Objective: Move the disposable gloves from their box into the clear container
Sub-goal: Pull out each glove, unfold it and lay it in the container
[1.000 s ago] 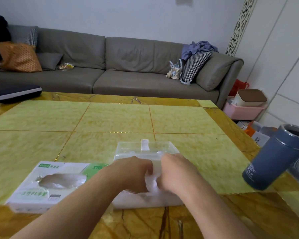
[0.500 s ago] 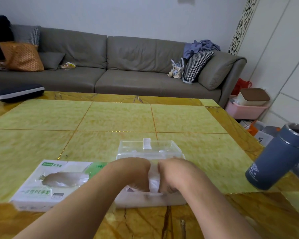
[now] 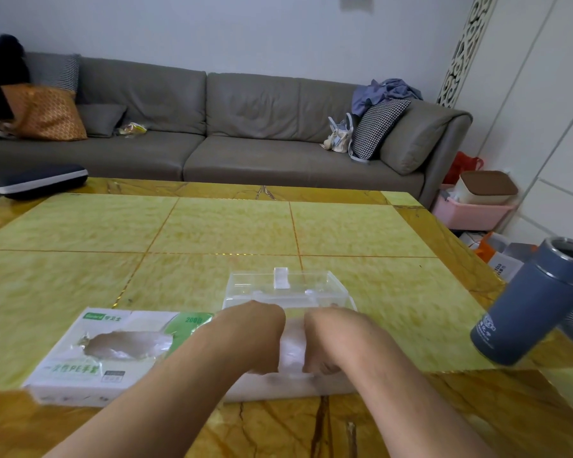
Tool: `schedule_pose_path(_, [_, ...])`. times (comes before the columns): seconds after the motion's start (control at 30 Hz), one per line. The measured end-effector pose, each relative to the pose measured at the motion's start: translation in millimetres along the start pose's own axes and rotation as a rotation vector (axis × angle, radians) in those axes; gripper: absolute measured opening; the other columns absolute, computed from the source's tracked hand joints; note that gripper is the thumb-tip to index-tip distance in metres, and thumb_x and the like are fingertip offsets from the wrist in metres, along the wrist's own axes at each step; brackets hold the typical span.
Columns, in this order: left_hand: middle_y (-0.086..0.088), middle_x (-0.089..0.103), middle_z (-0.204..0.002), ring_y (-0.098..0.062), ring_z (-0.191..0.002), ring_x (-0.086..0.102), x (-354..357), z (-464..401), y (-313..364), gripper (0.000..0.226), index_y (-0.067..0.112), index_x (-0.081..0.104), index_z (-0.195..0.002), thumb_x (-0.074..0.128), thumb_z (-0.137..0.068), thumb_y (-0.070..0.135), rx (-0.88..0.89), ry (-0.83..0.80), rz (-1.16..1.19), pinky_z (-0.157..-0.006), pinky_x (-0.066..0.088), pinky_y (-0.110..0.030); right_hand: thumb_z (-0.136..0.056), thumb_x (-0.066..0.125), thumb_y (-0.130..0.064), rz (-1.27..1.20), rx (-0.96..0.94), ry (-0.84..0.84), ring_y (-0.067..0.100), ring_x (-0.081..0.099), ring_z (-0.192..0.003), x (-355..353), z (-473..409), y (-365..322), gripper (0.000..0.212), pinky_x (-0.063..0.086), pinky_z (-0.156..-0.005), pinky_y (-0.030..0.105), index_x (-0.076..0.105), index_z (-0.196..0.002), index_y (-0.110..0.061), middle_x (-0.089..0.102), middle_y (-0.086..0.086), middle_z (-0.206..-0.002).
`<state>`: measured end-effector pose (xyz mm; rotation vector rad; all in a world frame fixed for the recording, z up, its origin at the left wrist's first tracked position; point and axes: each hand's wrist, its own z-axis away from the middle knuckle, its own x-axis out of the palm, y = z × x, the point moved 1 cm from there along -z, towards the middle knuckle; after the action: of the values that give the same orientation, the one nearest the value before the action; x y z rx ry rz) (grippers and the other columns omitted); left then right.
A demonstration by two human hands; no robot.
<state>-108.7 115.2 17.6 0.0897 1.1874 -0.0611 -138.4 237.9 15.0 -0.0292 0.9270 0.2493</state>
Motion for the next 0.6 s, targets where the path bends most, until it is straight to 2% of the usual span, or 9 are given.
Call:
schedule_pose_path(0.07, [0.001,0.049,-0.072,-0.016,-0.065,0.052,-3,0,8,0.023,0.014,0.048,-0.078,0.065,-0.093,0.011,-0.007,-0.091,-0.017,-0.057,0.042,-0.025,-0.096,0.068,-0.023,0.007,-0.023,0.015,0.015,0.04,-0.062,0,2,-1,0.02,0.053,-0.082,0.036,0.057,-0.112,-0.017,0.055,0.014,-0.138])
schedule_pose_path(0.13, [-0.001,0.047,-0.075,-0.021,-0.08,0.055,-5,-5,13,0.009,0.01,0.054,-0.092,0.062,-0.095,0.007,0.009,-0.13,-0.047,-0.072,0.047,-0.029,-0.098,0.066,-0.019,0.034,-0.031,0.008,0.015,0.027,-0.058,0,2,0,0.02,0.044,-0.066,0.033,0.057,-0.115,-0.015,0.054,0.017,-0.134])
schedule_pose_path(0.2, [-0.002,0.047,-0.076,-0.023,-0.086,0.055,-3,-6,16,0.007,0.009,0.058,-0.101,0.062,-0.095,0.007,0.022,-0.141,-0.057,-0.08,0.049,-0.033,-0.098,0.065,-0.017,0.061,-0.026,-0.019,0.016,0.028,-0.058,0,1,0,0.021,0.036,-0.057,0.031,0.057,-0.116,-0.009,0.055,0.019,-0.124])
schedule_pose_path(0.27, [-0.002,0.048,-0.075,-0.023,-0.08,0.055,-1,-6,11,0.015,0.01,0.052,-0.085,0.063,-0.095,0.008,0.04,-0.115,-0.064,-0.075,0.048,-0.032,-0.095,0.067,-0.017,0.049,-0.027,0.013,0.02,0.046,-0.065,1,0,1,0.019,0.043,-0.061,0.032,0.057,-0.11,-0.009,0.054,0.016,-0.112])
schedule_pose_path(0.37, [-0.001,0.052,-0.07,-0.017,-0.062,0.05,-2,-1,0,0.026,0.011,0.051,-0.075,0.065,-0.097,0.017,0.087,-0.079,-0.035,-0.056,0.04,-0.026,-0.095,0.069,-0.023,-0.012,0.008,0.073,0.022,0.061,-0.084,4,-2,4,0.035,0.051,-0.074,0.032,0.06,-0.127,-0.01,0.057,0.014,-0.131])
schedule_pose_path(0.43, [-0.003,0.063,-0.083,-0.019,-0.073,0.059,-3,6,-7,0.023,0.009,0.058,-0.098,0.064,-0.1,0.031,0.145,-0.044,0.02,-0.059,0.044,-0.027,-0.095,0.069,-0.027,-0.05,0.037,0.1,0.021,0.062,-0.082,6,-4,3,0.028,0.053,-0.078,0.031,0.064,-0.119,-0.014,0.063,0.009,-0.122])
schedule_pose_path(0.5, [-0.004,0.068,-0.111,-0.025,-0.097,0.066,-1,17,-14,0.036,0.014,0.049,-0.129,0.062,-0.102,0.033,0.18,0.062,0.132,-0.077,0.057,-0.039,-0.092,0.07,-0.025,-0.107,0.056,0.149,0.02,0.066,-0.082,8,-4,2,0.023,0.057,-0.084,0.031,0.064,-0.113,-0.018,0.068,0.004,-0.111])
schedule_pose_path(0.53, [-0.002,0.066,-0.118,-0.025,-0.102,0.066,0,22,-18,0.038,0.019,0.046,-0.136,0.06,-0.103,0.03,0.213,0.156,0.179,-0.082,0.058,-0.043,-0.091,0.068,-0.022,-0.151,0.064,0.208,0.019,0.068,-0.084,8,0,4,0.025,0.059,-0.087,0.032,0.063,-0.116,-0.02,0.068,0.002,-0.109])
schedule_pose_path(0.6, [0.007,0.064,-0.116,-0.016,-0.099,0.064,-1,38,-30,0.03,0.026,0.051,-0.133,0.054,-0.104,0.023,0.258,0.391,0.29,-0.082,0.058,-0.041,-0.09,0.063,-0.018,-0.231,0.067,0.359,0.019,0.068,-0.086,10,11,7,0.026,0.061,-0.085,0.036,0.063,-0.115,-0.025,0.064,-0.002,-0.106])
